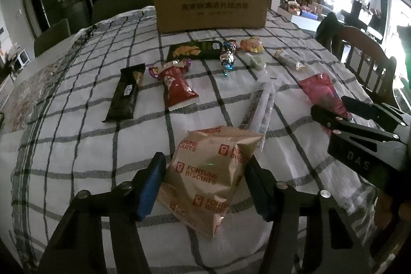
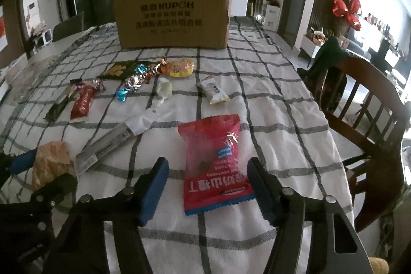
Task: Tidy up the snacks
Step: 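Grasp the Fortune Biscuits bag with the left tool while the right tool grasps the red snack bag, then lift both bags and carry them over the cardboard box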
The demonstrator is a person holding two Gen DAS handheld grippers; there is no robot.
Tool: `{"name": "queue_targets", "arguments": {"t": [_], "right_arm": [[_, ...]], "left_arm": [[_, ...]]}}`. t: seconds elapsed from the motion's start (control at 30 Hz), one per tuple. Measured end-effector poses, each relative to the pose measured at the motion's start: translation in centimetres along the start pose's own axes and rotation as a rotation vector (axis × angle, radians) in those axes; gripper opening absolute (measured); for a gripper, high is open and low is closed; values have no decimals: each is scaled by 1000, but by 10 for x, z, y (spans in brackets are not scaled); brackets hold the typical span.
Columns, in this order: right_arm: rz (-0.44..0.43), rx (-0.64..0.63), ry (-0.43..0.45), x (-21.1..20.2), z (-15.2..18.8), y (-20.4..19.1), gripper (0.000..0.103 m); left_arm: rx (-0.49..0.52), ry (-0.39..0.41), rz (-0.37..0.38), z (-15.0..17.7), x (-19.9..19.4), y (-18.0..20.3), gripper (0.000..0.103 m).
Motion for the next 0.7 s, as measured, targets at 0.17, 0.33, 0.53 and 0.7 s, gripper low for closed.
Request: {"name": "queue_targets", "arguments": {"t": [0.17, 0.33, 0.53, 0.7], "right_arm": [[0, 5, 0, 1, 0, 2, 42], [-12, 15, 25, -3, -1, 3, 36], [-5, -19, 86, -24, 0, -4, 35], [-35, -17, 121, -45, -3, -9, 35]], "left_arm": [[13, 16, -12, 2, -4, 1, 52], [13, 47, -25, 1, -15, 0, 47], [-12, 86, -10, -3, -33, -4, 46], [-49, 112, 27, -11, -48, -9, 46]]}}
Point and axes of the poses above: each gripper's, at about its wrist camera, not at the fingertips, and x roughly the way its jaws point, y to its right, z to its underside, the point moved 4 cm from there along x, roughly the way its jaws point, and after that the axes turned 4 degrees about x, right-handed, at the moved point
